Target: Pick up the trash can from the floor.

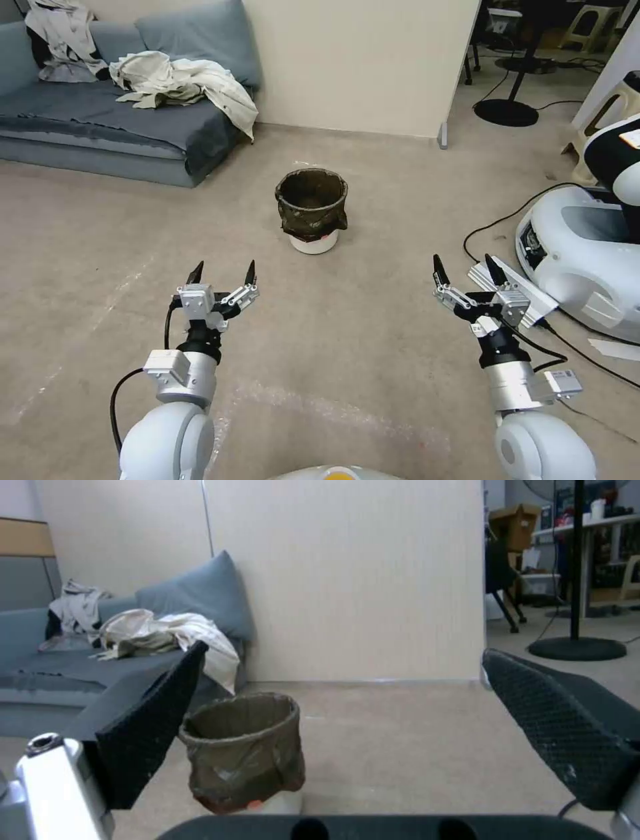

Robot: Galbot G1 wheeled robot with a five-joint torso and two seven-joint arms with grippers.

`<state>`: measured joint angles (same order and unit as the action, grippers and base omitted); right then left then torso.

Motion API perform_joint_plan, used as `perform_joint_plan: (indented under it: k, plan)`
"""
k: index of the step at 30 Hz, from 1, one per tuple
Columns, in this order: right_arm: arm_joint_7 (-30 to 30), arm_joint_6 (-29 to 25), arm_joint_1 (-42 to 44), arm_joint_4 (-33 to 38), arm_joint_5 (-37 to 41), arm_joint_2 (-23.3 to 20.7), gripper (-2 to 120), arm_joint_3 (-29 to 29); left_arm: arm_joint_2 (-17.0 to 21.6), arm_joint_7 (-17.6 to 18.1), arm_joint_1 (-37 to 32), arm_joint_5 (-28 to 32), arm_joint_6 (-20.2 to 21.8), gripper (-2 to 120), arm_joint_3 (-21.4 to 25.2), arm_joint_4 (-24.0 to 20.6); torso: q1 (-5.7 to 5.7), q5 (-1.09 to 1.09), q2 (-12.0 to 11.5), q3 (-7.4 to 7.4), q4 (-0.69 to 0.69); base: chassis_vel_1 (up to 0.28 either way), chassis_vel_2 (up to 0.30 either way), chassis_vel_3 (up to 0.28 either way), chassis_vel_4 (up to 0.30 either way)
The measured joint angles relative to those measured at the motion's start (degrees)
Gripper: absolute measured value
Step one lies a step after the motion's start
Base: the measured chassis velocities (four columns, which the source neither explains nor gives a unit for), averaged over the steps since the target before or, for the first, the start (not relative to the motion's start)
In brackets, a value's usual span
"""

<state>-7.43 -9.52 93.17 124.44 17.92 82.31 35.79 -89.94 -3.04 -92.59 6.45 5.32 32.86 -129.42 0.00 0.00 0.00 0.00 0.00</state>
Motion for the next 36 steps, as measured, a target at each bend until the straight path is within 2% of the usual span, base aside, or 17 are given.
perform_joint_plan:
  k: [20, 36]
  plan:
    - [-1.3, -1.6, -0.2, -1.3, 0.7, -0.1, 100, -0.2, -0.7, -0.1, -0.9, -0.5, -1.3, 100, 0.7, 0.3, 0.0, 0.0, 0.0, 0.0, 0.0, -0.002, 0.002, 0.003, -0.002]
    - [-2.1, -2.0, 0.0, -1.7, 1.1, 0.3, 100, -0.4, -0.7, -0.1, -0.4, -0.7, -2.3, 100, 0.7, 1.4, 0.0, 0.0, 0.0, 0.0, 0.0, -0.149, 0.142, 0.143, -0.141]
